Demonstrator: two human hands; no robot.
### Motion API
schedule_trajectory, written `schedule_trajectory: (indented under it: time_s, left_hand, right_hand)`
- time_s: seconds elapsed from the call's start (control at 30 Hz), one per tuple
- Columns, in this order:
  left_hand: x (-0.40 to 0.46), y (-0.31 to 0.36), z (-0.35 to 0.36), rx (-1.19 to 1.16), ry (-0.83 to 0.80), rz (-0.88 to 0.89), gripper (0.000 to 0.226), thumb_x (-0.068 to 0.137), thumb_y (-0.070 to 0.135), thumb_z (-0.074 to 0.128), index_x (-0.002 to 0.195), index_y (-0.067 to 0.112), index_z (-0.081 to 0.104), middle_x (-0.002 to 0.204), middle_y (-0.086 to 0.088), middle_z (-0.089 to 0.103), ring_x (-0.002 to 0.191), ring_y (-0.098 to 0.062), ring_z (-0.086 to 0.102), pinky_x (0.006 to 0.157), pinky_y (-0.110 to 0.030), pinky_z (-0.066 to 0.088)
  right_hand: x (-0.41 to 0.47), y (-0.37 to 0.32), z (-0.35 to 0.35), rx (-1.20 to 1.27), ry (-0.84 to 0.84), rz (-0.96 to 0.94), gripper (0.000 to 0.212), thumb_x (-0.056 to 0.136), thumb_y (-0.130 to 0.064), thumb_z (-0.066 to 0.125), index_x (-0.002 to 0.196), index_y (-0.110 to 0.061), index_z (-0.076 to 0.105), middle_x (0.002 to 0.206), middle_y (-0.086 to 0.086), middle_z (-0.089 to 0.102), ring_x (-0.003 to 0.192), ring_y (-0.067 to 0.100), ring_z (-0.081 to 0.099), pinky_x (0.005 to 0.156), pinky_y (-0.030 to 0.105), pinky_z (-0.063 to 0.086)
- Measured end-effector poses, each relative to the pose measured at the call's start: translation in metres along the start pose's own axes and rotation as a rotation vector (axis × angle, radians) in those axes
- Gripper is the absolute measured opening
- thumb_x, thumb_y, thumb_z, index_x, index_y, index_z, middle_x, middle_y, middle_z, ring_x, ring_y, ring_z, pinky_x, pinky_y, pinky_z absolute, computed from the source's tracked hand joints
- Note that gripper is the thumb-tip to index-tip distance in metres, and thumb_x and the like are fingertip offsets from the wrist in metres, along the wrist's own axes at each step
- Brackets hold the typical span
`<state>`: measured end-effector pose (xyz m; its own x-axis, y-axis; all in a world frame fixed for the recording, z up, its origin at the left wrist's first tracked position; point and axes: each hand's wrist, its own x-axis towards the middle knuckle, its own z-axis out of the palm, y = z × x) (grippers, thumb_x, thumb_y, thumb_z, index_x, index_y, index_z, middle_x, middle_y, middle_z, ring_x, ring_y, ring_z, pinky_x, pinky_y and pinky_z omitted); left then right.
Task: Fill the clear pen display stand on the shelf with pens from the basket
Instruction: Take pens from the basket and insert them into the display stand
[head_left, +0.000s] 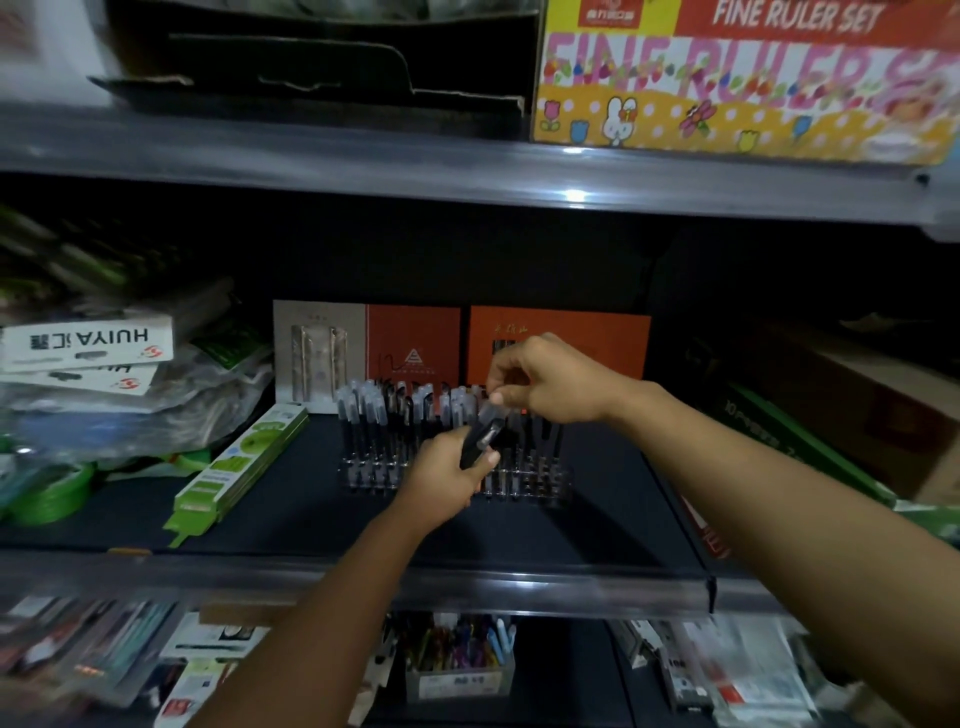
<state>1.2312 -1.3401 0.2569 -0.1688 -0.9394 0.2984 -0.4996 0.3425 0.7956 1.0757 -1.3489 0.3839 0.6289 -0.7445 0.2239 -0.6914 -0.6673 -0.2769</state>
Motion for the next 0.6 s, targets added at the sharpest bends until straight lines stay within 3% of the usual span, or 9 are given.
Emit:
schedule_trajectory:
  time_s: [0.13, 0.33, 0.47, 0.6]
  left_hand:
    - [0.000, -0.006, -0.005, 0.103, 0.000, -0.018, 0.011, 0.092, 0.021, 0.058, 0.085, 0.013, 0.057, 0.062, -0.003, 0.056, 0.058, -0.021, 0.055, 0.062, -0.040, 0.051]
    - [-0.005, -0.017, -0.012, 0.256, 0.016, -0.061, 0.008, 0.092, 0.024, 0.057, 0.090, 0.017, 0.056, 0.066, 0.002, 0.055, 0.065, -0.019, 0.055, 0.057, -0.027, 0.040]
    - [-0.005, -0.018, -0.009, 0.279, 0.029, -0.064, 0.016, 0.092, 0.024, 0.057, 0.079, 0.018, 0.050, 0.062, 0.004, 0.049, 0.060, -0.015, 0.049, 0.049, -0.024, 0.032]
    - [-0.001, -0.015, -0.005, 0.275, 0.013, -0.071, 0.024, 0.093, 0.026, 0.056, 0.072, 0.023, 0.045, 0.061, 0.004, 0.047, 0.058, -0.014, 0.046, 0.051, -0.025, 0.031]
  right_hand:
    - [-0.004, 0.003, -0.006, 0.016, 0.068, 0.054, 0.009, 0.090, -0.007, 0.062, 0.085, -0.013, 0.063, 0.073, -0.002, 0.066, 0.066, 0.007, 0.062, 0.057, 0.019, 0.047]
    - [-0.013, 0.011, -0.027, 0.035, 0.201, 0.093, 0.009, 0.088, -0.001, 0.060, 0.084, -0.005, 0.067, 0.073, 0.000, 0.066, 0.058, 0.001, 0.053, 0.054, 0.012, 0.040]
    - [-0.019, 0.019, -0.036, 0.018, 0.265, 0.130, 0.009, 0.087, 0.000, 0.059, 0.085, -0.003, 0.068, 0.066, -0.011, 0.058, 0.057, -0.010, 0.053, 0.054, 0.004, 0.037]
    - [-0.024, 0.028, -0.039, -0.012, 0.317, 0.173, 0.010, 0.088, -0.004, 0.060, 0.083, -0.009, 0.067, 0.069, -0.005, 0.060, 0.061, -0.002, 0.052, 0.054, 0.004, 0.036]
